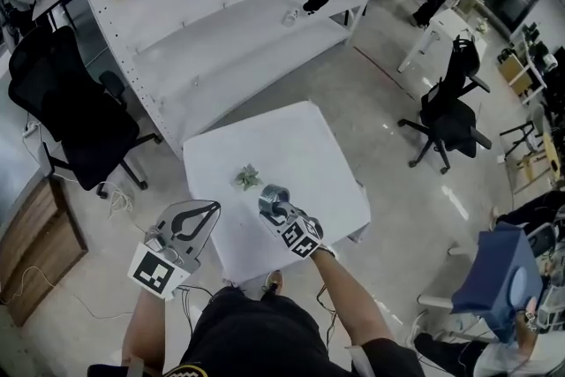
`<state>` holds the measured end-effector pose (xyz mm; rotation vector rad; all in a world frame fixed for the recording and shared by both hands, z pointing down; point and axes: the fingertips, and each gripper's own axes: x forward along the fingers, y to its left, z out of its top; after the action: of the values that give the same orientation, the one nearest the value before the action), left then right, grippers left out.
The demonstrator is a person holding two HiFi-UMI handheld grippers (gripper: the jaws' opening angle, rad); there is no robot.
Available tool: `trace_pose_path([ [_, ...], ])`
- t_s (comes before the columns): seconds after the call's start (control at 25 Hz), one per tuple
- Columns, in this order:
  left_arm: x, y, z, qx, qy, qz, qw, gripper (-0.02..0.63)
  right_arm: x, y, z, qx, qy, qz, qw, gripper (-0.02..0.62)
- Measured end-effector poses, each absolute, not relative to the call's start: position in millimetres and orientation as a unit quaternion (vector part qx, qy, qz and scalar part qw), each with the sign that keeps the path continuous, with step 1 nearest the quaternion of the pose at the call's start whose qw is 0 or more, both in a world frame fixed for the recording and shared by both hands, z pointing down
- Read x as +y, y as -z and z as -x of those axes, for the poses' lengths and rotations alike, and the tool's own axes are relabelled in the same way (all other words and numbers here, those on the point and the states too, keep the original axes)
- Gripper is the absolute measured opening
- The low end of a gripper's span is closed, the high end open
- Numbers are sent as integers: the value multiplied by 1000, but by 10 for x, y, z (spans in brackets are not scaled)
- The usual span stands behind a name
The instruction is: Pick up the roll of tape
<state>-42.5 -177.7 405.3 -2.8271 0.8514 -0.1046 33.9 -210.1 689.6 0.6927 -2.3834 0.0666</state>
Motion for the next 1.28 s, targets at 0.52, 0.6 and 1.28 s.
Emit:
trace_pose_path([
  [0.52,-1748,-4037,362,280,29,954,101,17,-2033,-5489,-348,-932,39,-307,190,69],
  [0.6,-1737,-4046,355,279,30,955,101,17,-1989,-5246,-333,-935,50,-311,166,69],
  [1.28,-1654,-4006,255,266,15,959,95,17,-1535,-3690,-284,-936,119,-331,3,69],
])
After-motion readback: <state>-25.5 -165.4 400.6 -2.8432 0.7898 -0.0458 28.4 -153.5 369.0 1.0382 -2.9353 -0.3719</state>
